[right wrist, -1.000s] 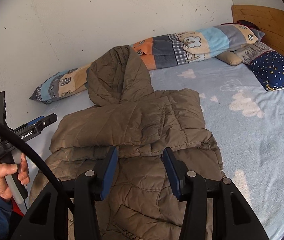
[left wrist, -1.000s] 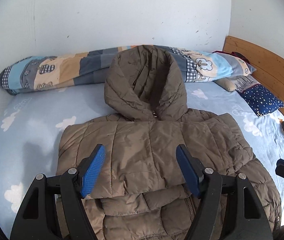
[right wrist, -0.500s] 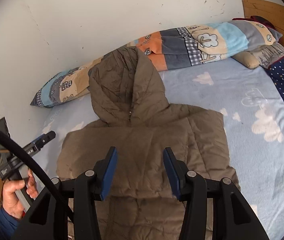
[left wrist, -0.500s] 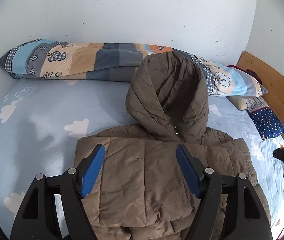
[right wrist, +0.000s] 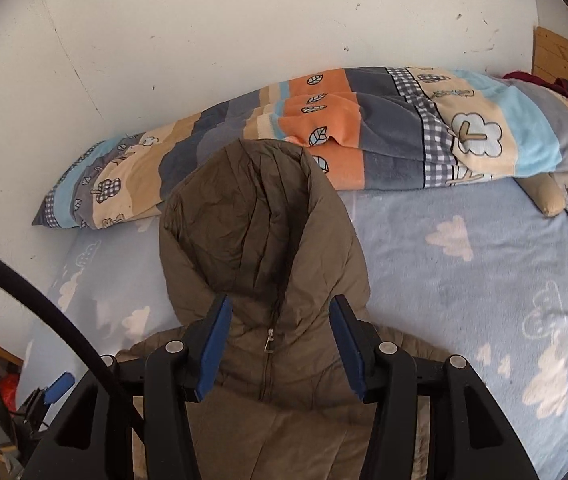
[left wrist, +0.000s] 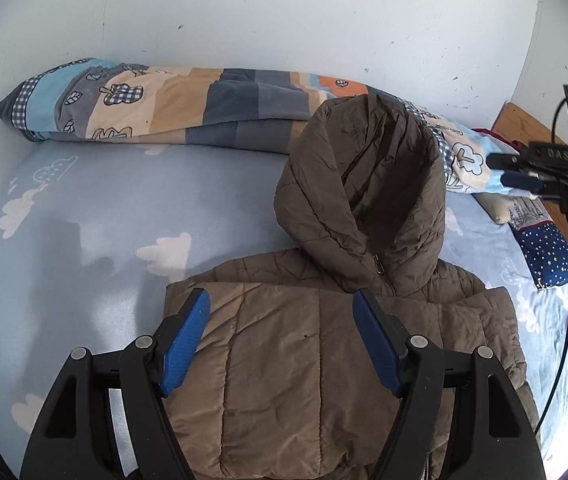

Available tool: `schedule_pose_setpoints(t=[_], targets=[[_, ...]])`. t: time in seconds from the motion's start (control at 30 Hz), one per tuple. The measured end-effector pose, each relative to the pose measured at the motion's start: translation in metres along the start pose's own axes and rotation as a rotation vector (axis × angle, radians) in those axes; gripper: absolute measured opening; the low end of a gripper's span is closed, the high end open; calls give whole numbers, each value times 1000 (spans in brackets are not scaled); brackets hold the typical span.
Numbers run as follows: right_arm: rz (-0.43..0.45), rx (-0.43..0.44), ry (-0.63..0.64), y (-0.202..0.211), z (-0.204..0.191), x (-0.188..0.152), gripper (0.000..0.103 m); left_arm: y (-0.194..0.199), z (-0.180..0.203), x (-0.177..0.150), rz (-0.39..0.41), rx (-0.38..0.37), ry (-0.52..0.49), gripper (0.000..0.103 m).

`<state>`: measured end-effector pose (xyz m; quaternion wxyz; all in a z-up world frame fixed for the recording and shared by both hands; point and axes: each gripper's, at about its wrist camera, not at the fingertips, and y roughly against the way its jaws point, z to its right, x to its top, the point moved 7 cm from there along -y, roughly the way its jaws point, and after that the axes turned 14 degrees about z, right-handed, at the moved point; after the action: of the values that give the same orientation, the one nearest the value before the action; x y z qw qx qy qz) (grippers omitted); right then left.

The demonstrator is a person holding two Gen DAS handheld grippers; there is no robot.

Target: Fold large clothes

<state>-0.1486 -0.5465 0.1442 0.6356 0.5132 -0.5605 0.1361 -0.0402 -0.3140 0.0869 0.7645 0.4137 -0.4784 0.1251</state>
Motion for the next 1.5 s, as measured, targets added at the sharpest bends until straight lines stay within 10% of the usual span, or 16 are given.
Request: schedule_pose_setpoints(t=[0.43,0.53,0.9,1.17,1.5], targets=[[16,-197,139,-125,21,58,59,-29,-17,-13,-51,23,31,73],[-19,-203,176,-140,19,52,8,-33,-14,-15,-58,23,22,73],[66,-89,190,-60,4,31,7,-31,0,12,-15,-11,48,73],[66,-50,210,-32,0,21,7,-63,30,80,122,34,-165,79],[76,34,188,3,1,10,7,-123,21,97,72,70,-229,79]])
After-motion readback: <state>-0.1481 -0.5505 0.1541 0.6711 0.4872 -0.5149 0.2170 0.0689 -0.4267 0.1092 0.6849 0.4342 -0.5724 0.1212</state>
